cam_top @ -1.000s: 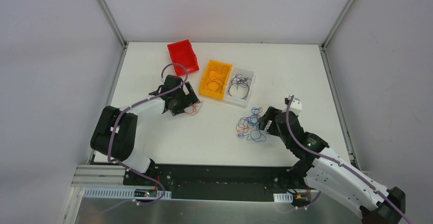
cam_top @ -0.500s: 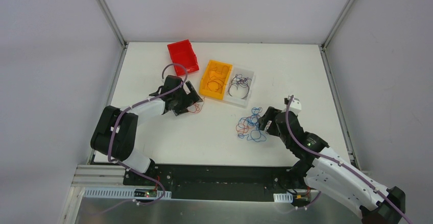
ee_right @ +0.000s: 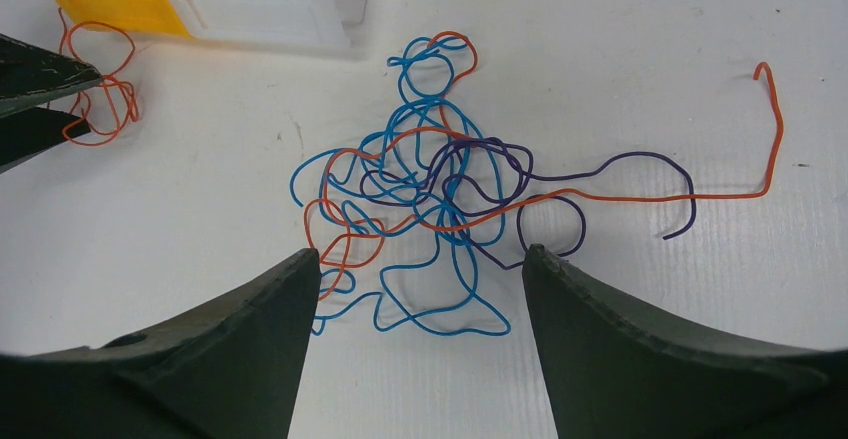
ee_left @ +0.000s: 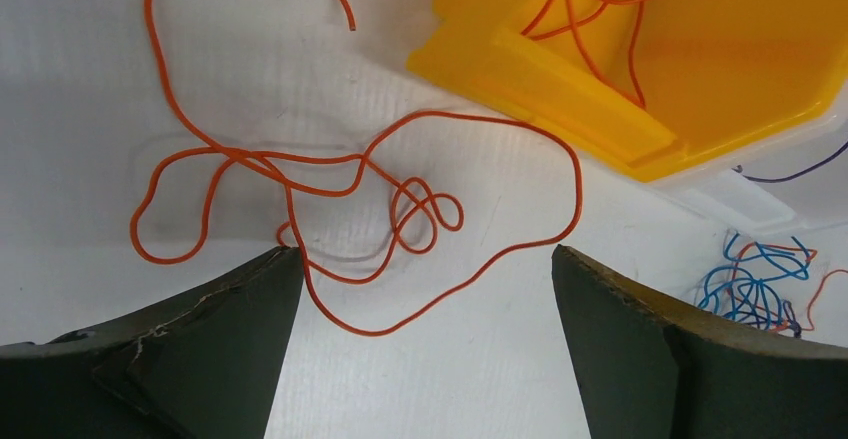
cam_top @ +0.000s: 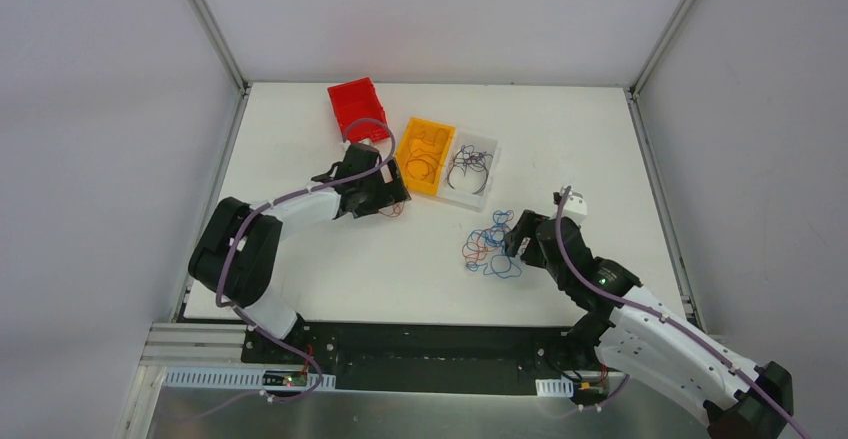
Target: Untangle the cables
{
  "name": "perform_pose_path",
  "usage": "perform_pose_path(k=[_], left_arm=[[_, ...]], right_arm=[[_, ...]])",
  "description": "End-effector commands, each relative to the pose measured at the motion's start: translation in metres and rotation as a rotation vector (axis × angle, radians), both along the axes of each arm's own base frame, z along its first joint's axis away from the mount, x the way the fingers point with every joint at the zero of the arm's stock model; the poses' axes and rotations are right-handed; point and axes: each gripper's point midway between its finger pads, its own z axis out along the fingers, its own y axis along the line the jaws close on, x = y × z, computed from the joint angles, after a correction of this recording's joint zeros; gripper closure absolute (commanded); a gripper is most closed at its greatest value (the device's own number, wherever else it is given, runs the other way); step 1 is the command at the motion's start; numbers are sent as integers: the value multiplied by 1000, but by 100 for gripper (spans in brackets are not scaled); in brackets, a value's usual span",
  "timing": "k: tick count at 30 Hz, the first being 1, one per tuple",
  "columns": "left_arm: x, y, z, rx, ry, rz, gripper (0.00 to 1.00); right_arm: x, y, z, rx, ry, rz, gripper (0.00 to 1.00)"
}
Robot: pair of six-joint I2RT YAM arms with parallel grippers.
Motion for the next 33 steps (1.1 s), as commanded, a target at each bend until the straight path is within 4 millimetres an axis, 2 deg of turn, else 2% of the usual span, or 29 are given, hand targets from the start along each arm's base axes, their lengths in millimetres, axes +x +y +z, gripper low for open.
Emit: perform_pose_path(k=[1,10,13,16,21,26,29,31,33], left_arm=[[13,2,5,163,-61,-46,1],[17,10,-19,383,43,-105,1],[13,11,-25,466,70,-144,4],[9,11,-32,513,93,-173,16],[-3,-3,-45,455,149,-254,55],[-8,-2,-45,456,151,-269,88],[-11,-3,-31,434,127,-285,100],[-17,-7,-13,399,121,-313,100],[-24,-7,14,398,92,-326,100]], right_arm=[[6,3,22,30,-45,-4,23],[6,1,23,26,-47,-7,23],[7,0,23,21,-49,-13,23],[6,-1,23,21,-49,-14,23],[7,-1,24,26,-50,-17,23],[6,-1,26,30,-55,-15,23],[6,-1,26,31,-54,-16,23],[6,-2,26,29,-53,-16,23],[6,-3,27,25,-55,-20,23]])
